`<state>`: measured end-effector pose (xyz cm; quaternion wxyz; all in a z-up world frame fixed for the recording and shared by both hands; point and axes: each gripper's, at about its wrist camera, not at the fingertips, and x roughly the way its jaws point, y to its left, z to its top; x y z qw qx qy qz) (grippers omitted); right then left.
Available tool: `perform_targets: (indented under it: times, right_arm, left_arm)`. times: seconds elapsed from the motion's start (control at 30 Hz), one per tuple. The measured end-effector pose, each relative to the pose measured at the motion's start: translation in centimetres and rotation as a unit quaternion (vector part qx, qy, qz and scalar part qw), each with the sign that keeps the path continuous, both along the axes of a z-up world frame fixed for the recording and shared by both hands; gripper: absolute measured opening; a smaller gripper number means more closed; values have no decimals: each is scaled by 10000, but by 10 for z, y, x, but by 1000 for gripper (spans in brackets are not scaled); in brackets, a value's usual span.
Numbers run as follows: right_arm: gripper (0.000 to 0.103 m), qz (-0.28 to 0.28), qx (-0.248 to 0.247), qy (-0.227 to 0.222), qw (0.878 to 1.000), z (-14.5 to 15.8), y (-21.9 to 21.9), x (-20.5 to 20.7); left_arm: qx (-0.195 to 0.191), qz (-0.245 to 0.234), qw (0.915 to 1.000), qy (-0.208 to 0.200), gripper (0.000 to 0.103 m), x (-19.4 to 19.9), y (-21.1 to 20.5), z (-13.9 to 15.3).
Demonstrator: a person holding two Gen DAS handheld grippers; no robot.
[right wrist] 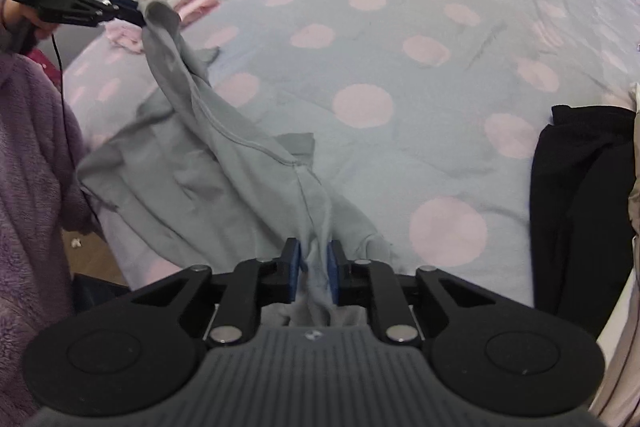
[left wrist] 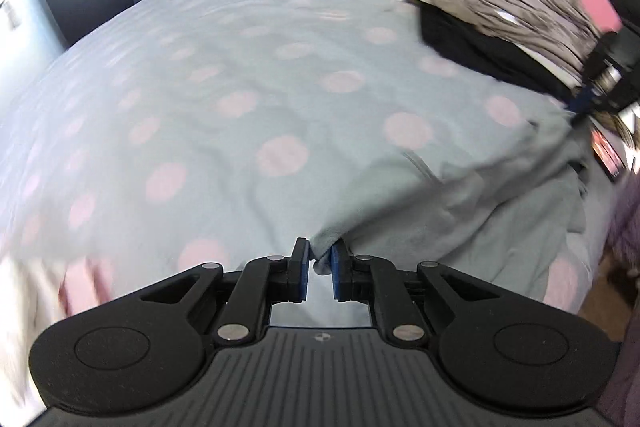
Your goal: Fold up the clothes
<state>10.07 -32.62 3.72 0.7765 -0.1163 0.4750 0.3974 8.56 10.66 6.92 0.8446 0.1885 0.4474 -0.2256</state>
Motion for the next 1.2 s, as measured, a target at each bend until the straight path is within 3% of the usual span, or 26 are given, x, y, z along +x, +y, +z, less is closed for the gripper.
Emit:
perform_targets:
  times: [0.17, 0.33, 0.5, 0.6, 0.63, 0.73, 0.83, 1.0, 1.07, 1.13, 1.2]
  right_arm:
    - [32, -139, -102, -233, 9996, 3, 3, -14]
    - [32, -481, -110, -587, 9971, 11, 0, -22]
    - [32, -553, -53, -807, 9952, 19, 3, -27]
    - [34, -431, -183, -831, 9954, 17, 13, -31]
    - [35, -402, -217, -818, 9956, 15, 15, -32]
    - [36, -341, -323, -801, 9957, 11, 19, -33]
    - [38, -324, -377, -797, 9956, 11, 19, -33]
    - [44, -119, -424, -922, 9948, 12, 23, -36]
    - [46, 29, -466, -977, 9941, 12, 27, -38]
    - [46, 153, -514, -1012, 9934, 10, 31, -40]
    - [46, 157, -549, -1012, 9932, 8, 32, -38]
  left_arm:
    - [770, 138, 9966, 277, 5, -8, 7, -24]
    - [796, 193, 9958, 417, 5, -14, 13, -43]
    - [816, -495, 9954, 13, 5, -33, -4, -38]
    - [985, -1051, 9891, -290, 8, -42, -21, -35]
    - [1087, -1266, 9851, -408, 15, -46, -27, -35]
    - [1469, -1926, 9670, -785, 31, -57, -44, -37]
    - [1905, -2569, 9416, -1052, 42, -65, -58, -44]
    - [2962, -3563, 8719, -1583, 43, -73, -75, -74]
    - [3173, -3817, 8500, -1763, 43, -73, -79, -85]
    - [3232, -3966, 8384, -1879, 43, -72, -84, -93]
    - [3234, -4022, 8355, -1887, 43, -69, -89, -99]
